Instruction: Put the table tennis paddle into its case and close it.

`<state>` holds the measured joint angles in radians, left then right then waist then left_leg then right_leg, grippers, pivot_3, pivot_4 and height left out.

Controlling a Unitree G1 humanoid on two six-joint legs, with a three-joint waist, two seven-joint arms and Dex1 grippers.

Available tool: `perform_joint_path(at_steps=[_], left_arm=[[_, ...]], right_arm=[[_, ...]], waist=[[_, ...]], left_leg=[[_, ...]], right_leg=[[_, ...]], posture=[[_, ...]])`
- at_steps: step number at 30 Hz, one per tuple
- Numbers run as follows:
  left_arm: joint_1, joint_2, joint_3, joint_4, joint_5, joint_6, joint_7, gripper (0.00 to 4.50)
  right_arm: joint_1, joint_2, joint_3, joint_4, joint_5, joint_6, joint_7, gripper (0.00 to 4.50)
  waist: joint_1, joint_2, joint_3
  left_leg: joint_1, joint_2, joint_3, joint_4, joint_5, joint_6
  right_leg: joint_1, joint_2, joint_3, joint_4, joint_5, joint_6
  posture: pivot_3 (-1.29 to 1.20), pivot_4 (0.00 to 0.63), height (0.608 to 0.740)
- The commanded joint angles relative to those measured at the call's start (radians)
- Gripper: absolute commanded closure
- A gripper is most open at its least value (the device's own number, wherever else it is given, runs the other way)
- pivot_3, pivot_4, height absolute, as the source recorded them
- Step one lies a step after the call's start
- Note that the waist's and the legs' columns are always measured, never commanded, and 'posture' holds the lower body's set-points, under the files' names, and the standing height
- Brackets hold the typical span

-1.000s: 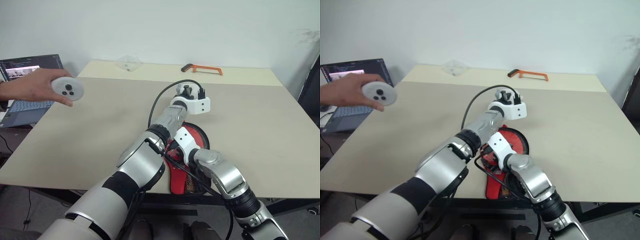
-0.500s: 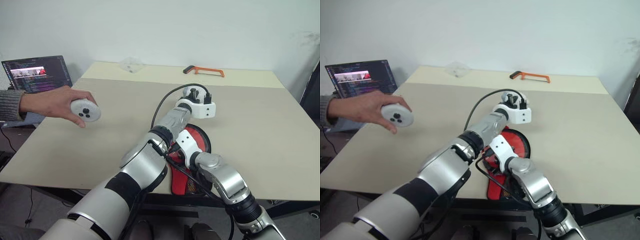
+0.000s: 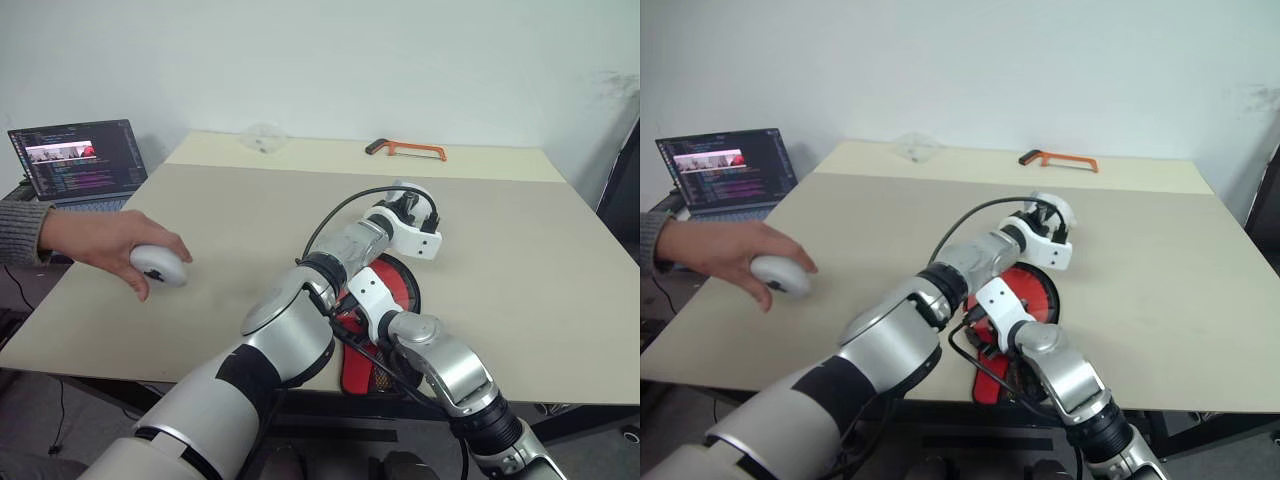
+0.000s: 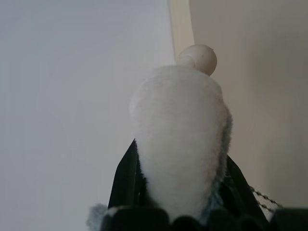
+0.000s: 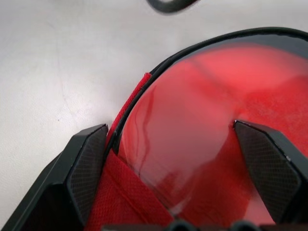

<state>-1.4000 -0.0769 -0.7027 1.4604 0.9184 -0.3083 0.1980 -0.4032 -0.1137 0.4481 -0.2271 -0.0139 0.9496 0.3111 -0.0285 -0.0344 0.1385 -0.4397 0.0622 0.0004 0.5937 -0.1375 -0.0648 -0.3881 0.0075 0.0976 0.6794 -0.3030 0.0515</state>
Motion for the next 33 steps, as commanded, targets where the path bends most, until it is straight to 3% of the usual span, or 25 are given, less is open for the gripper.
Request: perform_joint_path(at_steps=[1,6,14,15,17,25,33], left_arm=[[0.047,-0.207,-0.076,-0.069,0.042,-0.133,0.073,3.93],[0.052,-0.208,-0.100,-0.067,0.060,-0.141,0.093,3.93],[0.075,-0.201,-0.006,-0.061,-0.029,-0.088,-0.052,3.93],[0.082,-0.198,0.018,-0.061,-0.052,-0.088,-0.079,3.38],[0.094,-0.190,0.052,-0.060,-0.079,-0.075,-0.128,2.95],[0.114,-0.133,0.064,-0.070,-0.072,-0.095,-0.145,0.11],[0.097,0.001,0.189,-0.107,-0.212,-0.292,-0.274,0.05]], right_arm=[[-0.018,0.036,0.045,0.104,0.028,0.078,0.035,0.00],[-0.016,0.038,0.043,0.106,0.025,0.077,0.035,0.00],[-0.011,0.034,0.041,0.108,0.023,0.070,0.040,0.00],[-0.013,0.034,0.042,0.112,0.022,0.067,0.043,0.00],[-0.019,0.033,0.045,0.121,0.020,0.059,0.049,0.00],[-0.040,0.020,0.041,0.177,0.011,0.002,0.079,0.00],[-0.077,-0.018,0.002,0.213,0.009,-0.033,0.129,0.00]], waist=[[0.000,0.000,0.000],[-0.001,0.001,-0.005],[-0.001,0.002,-0.011],[-0.001,0.002,-0.012],[-0.001,0.002,-0.015],[-0.005,0.001,-0.019],[-0.029,0.000,-0.015]], left_leg=[[0.003,0.000,0.000,0.000,-0.002,-0.003],[0.007,0.000,0.000,-0.001,-0.007,-0.010],[0.007,0.000,0.000,-0.001,-0.007,-0.010],[0.007,0.000,0.000,-0.001,-0.008,-0.010],[0.007,0.000,0.000,-0.001,-0.008,-0.009],[0.010,0.000,0.000,-0.001,-0.010,-0.007],[0.015,0.001,0.000,-0.001,-0.012,-0.010]], right_leg=[[0.002,0.000,0.000,0.000,-0.002,-0.001],[0.005,0.000,0.000,0.000,-0.004,-0.001],[0.005,0.000,0.000,0.000,-0.005,0.000],[0.005,0.000,0.000,0.000,-0.005,0.001],[0.005,0.000,0.000,0.000,-0.006,0.001],[0.009,0.000,0.000,0.000,-0.009,-0.003],[0.013,0.000,0.000,0.001,-0.010,-0.004]], posture=[[0.00,0.150,0.740],[0.00,0.150,0.740],[0.00,0.150,0.740],[0.00,0.150,0.740],[0.00,0.150,0.740],[0.00,0.150,0.740],[0.00,0.150,0.740]])
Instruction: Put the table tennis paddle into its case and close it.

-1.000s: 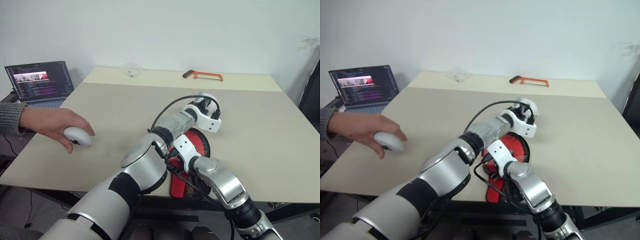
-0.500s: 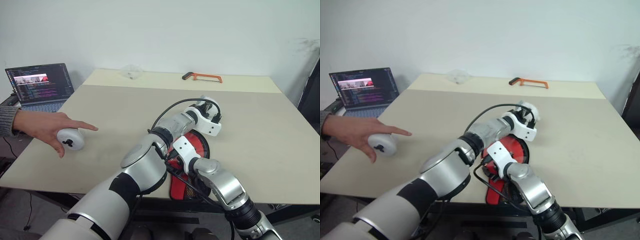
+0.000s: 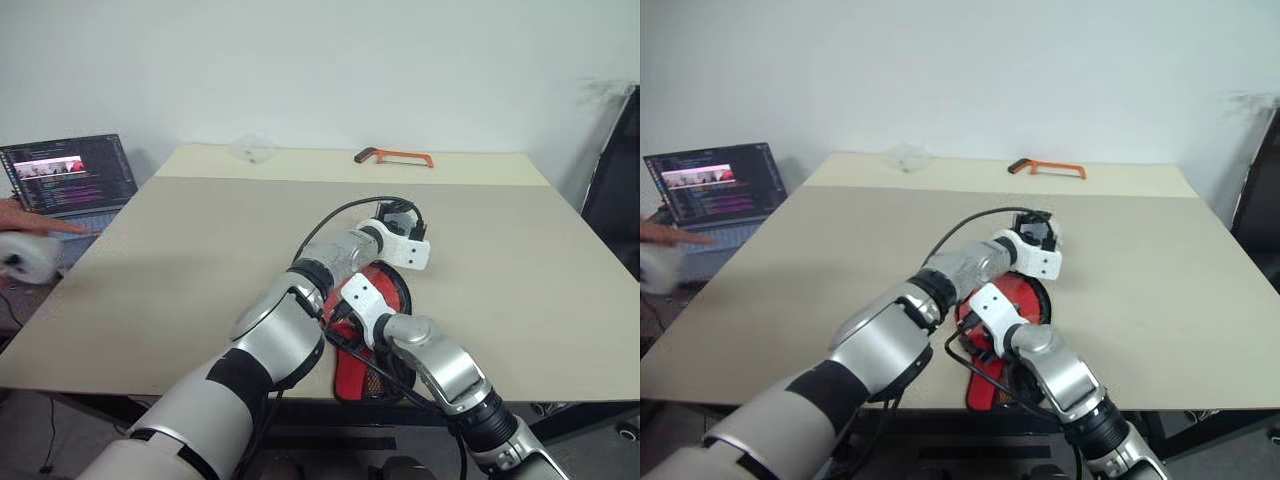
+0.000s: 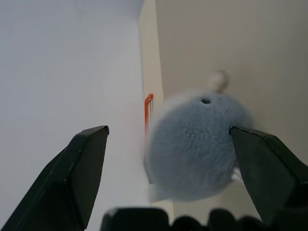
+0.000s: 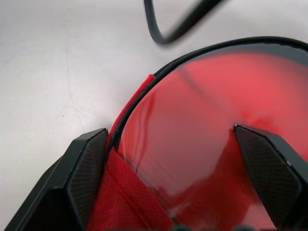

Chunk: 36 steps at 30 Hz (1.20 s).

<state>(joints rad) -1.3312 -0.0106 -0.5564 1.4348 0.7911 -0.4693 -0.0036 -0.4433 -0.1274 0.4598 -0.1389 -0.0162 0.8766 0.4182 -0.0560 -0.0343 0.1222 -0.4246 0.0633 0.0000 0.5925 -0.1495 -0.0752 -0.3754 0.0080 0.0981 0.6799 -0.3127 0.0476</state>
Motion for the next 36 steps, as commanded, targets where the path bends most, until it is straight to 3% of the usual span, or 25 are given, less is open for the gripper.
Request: perform_joint_path(at_steps=[1,6,9,14,19,24,28,32,36], left_arm=[[0.032,-0.036,0.107,-0.087,-0.159,-0.136,-0.167,0.05],[0.030,0.100,0.438,-0.167,-0.565,0.024,-0.715,0.05],[0.053,0.182,0.515,-0.283,-0.704,0.150,-0.971,0.05],[0.243,0.402,0.574,-0.780,-0.931,0.561,-1.270,0.05],[0.444,0.569,0.564,-1.126,-1.012,0.829,-1.315,0.05],[0.596,0.615,0.570,-1.376,-1.070,0.967,-1.242,0.05],[0.645,0.542,0.527,-1.417,-1.028,0.964,-1.096,0.05],[0.708,0.432,0.437,-1.382,-0.923,0.913,-0.911,0.05],[0.726,0.333,0.419,-1.291,-0.861,0.886,-0.738,0.05]], right_arm=[[-0.041,-0.021,-0.011,0.117,0.012,0.040,0.037,0.00],[-0.066,-0.097,-0.034,0.038,0.039,0.079,0.109,0.00],[-0.086,-0.141,-0.047,-0.015,0.064,0.101,0.146,0.00],[-0.108,-0.280,-0.100,-0.192,0.154,0.176,0.258,0.00],[-0.139,-0.379,-0.195,-0.329,0.280,0.248,0.344,0.00],[-0.190,-0.420,-0.379,-0.410,0.454,0.326,0.410,0.00],[-0.262,-0.422,-0.500,-0.282,0.470,0.270,0.364,0.00],[-0.422,-0.337,-0.553,0.081,0.306,0.153,0.066,0.00],[-0.507,-0.284,-0.571,0.321,0.232,-0.010,-0.061,0.00]], waist=[[-0.002,0.000,0.002],[-0.002,0.001,0.019],[-0.005,0.003,0.025],[-0.003,0.007,0.031],[0.001,0.008,0.039],[0.004,0.007,0.046],[0.007,0.004,0.048],[0.005,0.004,0.049],[0.005,0.003,0.049]], left_leg=[[0.000,0.000,0.000,0.000,0.001,0.001],[-0.009,0.000,0.000,0.000,0.004,0.005],[-0.012,0.000,0.000,0.000,0.004,0.006],[-0.014,0.001,0.000,-0.003,0.002,0.004],[-0.024,0.001,-0.005,-0.001,0.001,0.003],[-0.024,0.001,-0.008,0.000,0.001,0.003],[-0.024,0.001,-0.010,0.002,0.002,0.005],[-0.024,0.001,-0.008,0.005,0.004,0.007],[-0.024,0.001,-0.005,0.005,0.005,0.009]], right_leg=[[0.001,0.000,0.000,0.000,0.000,0.000],[-0.004,0.001,0.000,0.002,0.004,0.005],[-0.008,0.002,0.001,0.002,0.006,0.007],[-0.008,0.002,0.000,0.001,0.003,0.005],[-0.015,0.002,-0.004,0.001,0.004,0.001],[-0.014,0.002,-0.006,0.002,0.004,0.001],[-0.013,0.002,-0.008,0.002,0.002,0.004],[-0.012,0.002,-0.005,0.002,0.005,0.007],[-0.014,0.002,-0.002,0.002,0.009,0.003]], posture=[[0.00,0.150,0.740],[0.00,0.150,0.740],[0.00,0.150,0.740],[0.00,0.150,0.740],[0.00,0.150,0.740],[0.00,0.150,0.740],[0.00,0.150,0.740],[0.00,0.150,0.740],[0.00,0.150,0.740]])
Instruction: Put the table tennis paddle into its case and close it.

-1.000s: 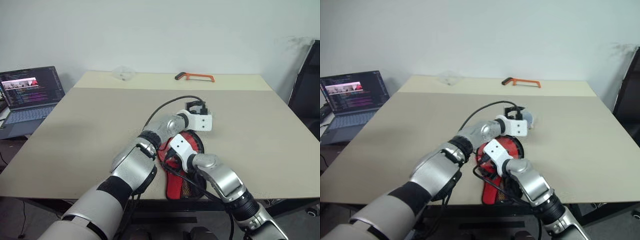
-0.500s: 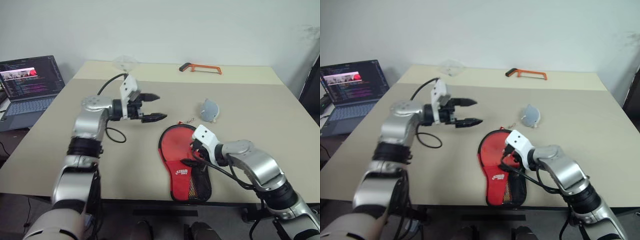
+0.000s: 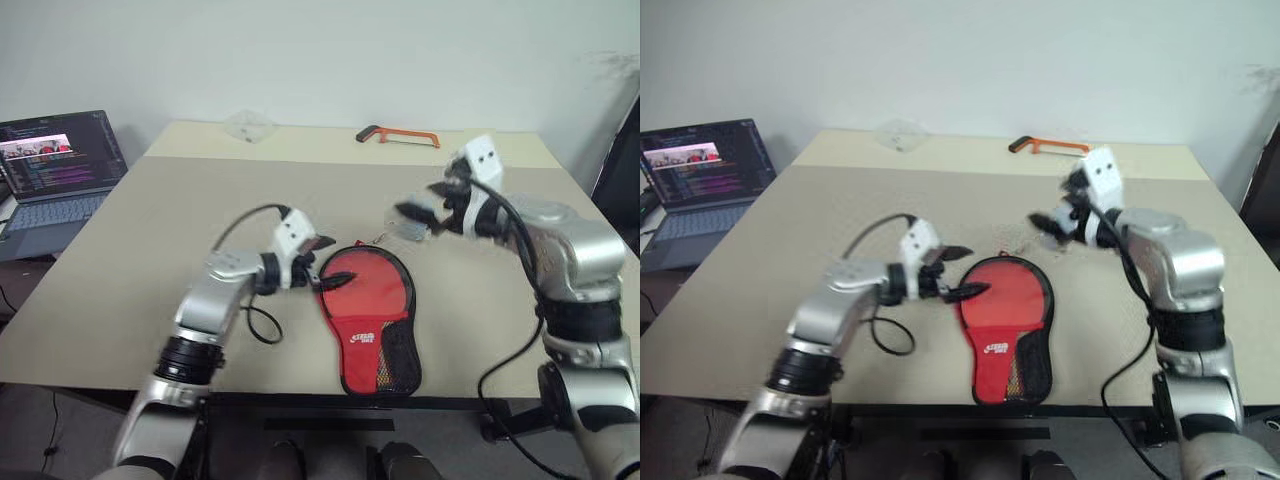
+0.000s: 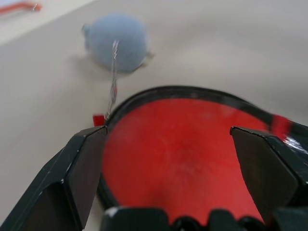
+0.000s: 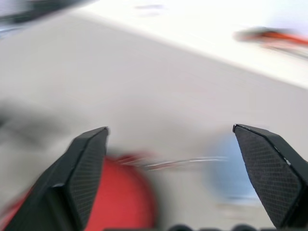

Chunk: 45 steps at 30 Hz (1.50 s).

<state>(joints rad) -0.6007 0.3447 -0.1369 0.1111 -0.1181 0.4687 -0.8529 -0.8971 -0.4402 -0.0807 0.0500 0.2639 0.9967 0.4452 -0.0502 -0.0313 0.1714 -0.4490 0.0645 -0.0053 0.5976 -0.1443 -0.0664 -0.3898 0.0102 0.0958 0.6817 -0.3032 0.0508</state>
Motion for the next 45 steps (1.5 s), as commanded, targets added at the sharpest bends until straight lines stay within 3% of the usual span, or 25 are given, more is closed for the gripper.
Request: perform_joint_path(at_steps=[1,4,11,17,27,32,39,45], left_arm=[[0.000,-0.039,-0.008,0.050,0.066,-0.062,0.147,0.05],[0.010,-0.088,-0.015,0.092,0.086,-0.091,0.223,0.05],[0.022,-0.154,-0.049,0.124,0.069,-0.082,0.211,0.05],[-0.024,-0.174,-0.093,0.167,0.107,-0.088,0.217,0.05],[-0.035,-0.123,-0.026,-0.033,-0.020,-0.001,0.119,0.05],[-0.021,-0.093,-0.059,-0.106,-0.065,0.058,0.061,0.05],[-0.005,-0.161,-0.172,0.056,0.081,0.044,0.217,0.05],[-0.016,-0.210,-0.200,0.201,0.135,0.024,0.284,0.05]], right_arm=[[-0.074,0.041,-0.035,0.194,-0.063,-0.172,-0.116,0.00],[-0.139,0.069,-0.054,0.392,-0.089,-0.292,-0.179,0.00],[-0.252,0.113,-0.076,0.810,-0.103,-0.521,-0.198,0.00],[-0.314,0.138,-0.075,1.024,-0.121,-0.628,-0.226,0.00],[-0.326,0.164,-0.058,1.093,-0.156,-0.679,-0.207,0.00],[-0.328,0.168,-0.060,1.100,-0.165,-0.683,-0.200,0.00],[-0.334,0.169,-0.063,1.106,-0.165,-0.684,-0.195,0.00],[-0.340,0.182,-0.104,1.133,-0.131,-0.669,-0.193,0.00]], waist=[[-0.003,0.001,0.000],[-0.004,0.001,0.001],[-0.003,0.001,0.001],[0.007,0.002,0.001],[0.010,0.003,0.002],[-0.001,0.004,0.002],[-0.004,0.004,0.002],[-0.003,0.004,0.002]], left_leg=[[0.000,0.000,0.000,0.000,0.000,0.000],[0.000,0.000,0.003,-0.004,0.000,0.000],[-0.001,0.000,0.004,-0.005,0.000,0.000],[-0.001,-0.002,0.004,-0.005,0.000,0.000],[-0.001,-0.002,0.004,-0.005,0.000,0.000],[0.000,-0.001,0.004,-0.005,0.000,0.000],[0.000,-0.001,0.004,-0.004,0.000,0.000],[0.002,-0.001,0.003,-0.004,0.000,0.000]], right_leg=[[0.000,0.001,0.000,0.000,0.000,0.000],[-0.002,0.000,0.002,0.000,0.000,-0.001],[-0.003,0.000,0.002,-0.001,0.000,-0.001],[-0.002,-0.002,0.002,-0.001,0.000,-0.001],[-0.002,-0.002,0.001,-0.001,0.001,0.000],[-0.002,-0.001,0.001,0.001,0.001,-0.001],[-0.001,-0.001,0.002,0.000,0.001,-0.001],[0.001,-0.001,0.001,0.001,0.001,-0.001]], posture=[[0.00,0.150,0.740],[0.00,0.150,0.740],[0.00,0.150,0.740],[0.00,0.150,0.740],[0.00,0.150,0.740],[0.00,0.150,0.740],[0.00,0.150,0.740],[0.00,0.150,0.740]])
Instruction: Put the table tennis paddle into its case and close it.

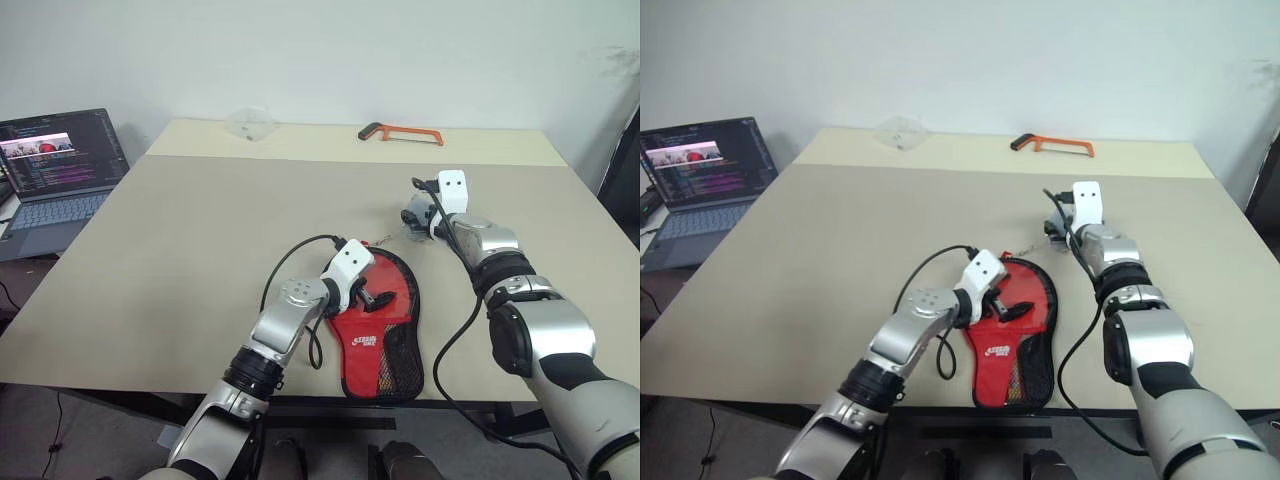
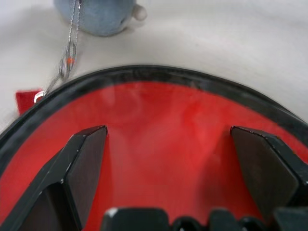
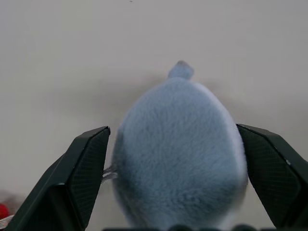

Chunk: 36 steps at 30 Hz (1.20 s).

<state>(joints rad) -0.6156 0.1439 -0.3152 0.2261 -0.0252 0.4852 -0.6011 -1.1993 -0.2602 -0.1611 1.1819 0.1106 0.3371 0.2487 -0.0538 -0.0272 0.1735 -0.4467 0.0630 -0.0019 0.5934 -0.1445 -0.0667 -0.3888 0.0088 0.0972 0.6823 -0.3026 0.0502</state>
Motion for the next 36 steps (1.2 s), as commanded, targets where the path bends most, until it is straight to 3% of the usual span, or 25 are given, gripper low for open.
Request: perform_joint_path(at_steps=[1,7,8,11,18,21,24,32,36], left_arm=[[-0.006,-0.015,-0.019,0.104,0.044,0.009,0.040,0.05],[-0.014,-0.033,-0.013,0.110,0.027,0.026,0.042,0.05],[-0.012,-0.033,-0.014,0.106,0.027,0.029,0.042,0.02],[-0.006,-0.030,-0.014,0.094,0.024,0.036,0.042,0.00],[0.010,-0.030,-0.015,0.074,0.020,0.057,0.042,0.00],[0.015,-0.034,-0.013,0.082,0.017,0.066,0.044,0.00],[0.020,-0.032,-0.014,0.086,0.018,0.075,0.043,0.00],[0.044,-0.029,-0.020,0.095,0.022,0.083,0.044,0.00],[0.045,-0.023,-0.017,0.095,0.024,0.086,0.046,0.00]], right_arm=[[-0.040,0.004,-0.028,0.007,0.022,-0.009,0.003,0.00],[-0.049,0.026,-0.038,0.044,0.023,0.001,-0.030,0.00],[-0.048,0.028,-0.039,0.048,0.024,0.000,-0.036,0.18],[-0.044,0.034,-0.047,0.053,0.027,-0.008,-0.051,0.92],[-0.040,0.026,-0.035,0.044,0.004,-0.036,-0.060,3.33],[-0.042,0.001,-0.020,0.039,-0.021,-0.058,-0.072,3.96],[-0.044,-0.041,-0.016,0.034,-0.033,-0.067,-0.071,4.16],[0.011,-0.158,0.031,0.016,-0.079,-0.067,-0.007,4.17],[0.075,-0.221,0.098,-0.072,-0.114,-0.028,0.124,4.17]], waist=[[0.000,0.000,0.000],[-0.004,0.000,0.000],[-0.004,0.000,0.000],[-0.004,0.000,0.000],[-0.005,0.000,0.000],[-0.004,0.000,0.000],[-0.001,0.000,0.000],[0.004,0.001,0.000],[0.023,0.001,-0.001]], left_leg=[[0.001,0.000,0.000,0.000,0.000,0.000],[0.009,0.000,0.001,0.000,0.000,0.000],[0.011,0.000,0.001,0.000,0.000,0.000],[0.012,0.000,0.001,0.000,0.000,0.000],[0.012,0.000,0.001,-0.001,0.000,0.000],[0.012,0.000,0.001,-0.001,0.000,0.000],[0.012,0.000,0.001,0.000,0.000,0.000],[0.012,0.000,0.001,0.000,0.000,0.000],[0.012,-0.001,0.000,0.001,0.000,0.000]], right_leg=[[0.001,0.000,0.000,0.000,0.000,0.000],[0.008,0.000,0.002,0.000,0.000,0.000],[0.010,0.000,0.002,0.000,0.000,0.000],[0.010,0.000,0.002,0.000,0.000,0.000],[0.010,0.001,0.002,0.000,0.000,0.000],[0.010,0.001,0.002,0.000,0.000,0.000],[0.010,0.000,0.002,0.000,0.000,0.000],[0.011,0.000,0.002,-0.001,0.000,0.000],[0.013,-0.001,0.001,-0.002,-0.001,0.002]], posture=[[0.00,0.150,0.740],[0.00,0.150,0.740],[0.00,0.150,0.740],[0.00,0.150,0.740],[0.00,0.150,0.740],[0.00,0.150,0.740],[0.00,0.150,0.740],[0.00,0.150,0.740],[0.00,0.150,0.740]])
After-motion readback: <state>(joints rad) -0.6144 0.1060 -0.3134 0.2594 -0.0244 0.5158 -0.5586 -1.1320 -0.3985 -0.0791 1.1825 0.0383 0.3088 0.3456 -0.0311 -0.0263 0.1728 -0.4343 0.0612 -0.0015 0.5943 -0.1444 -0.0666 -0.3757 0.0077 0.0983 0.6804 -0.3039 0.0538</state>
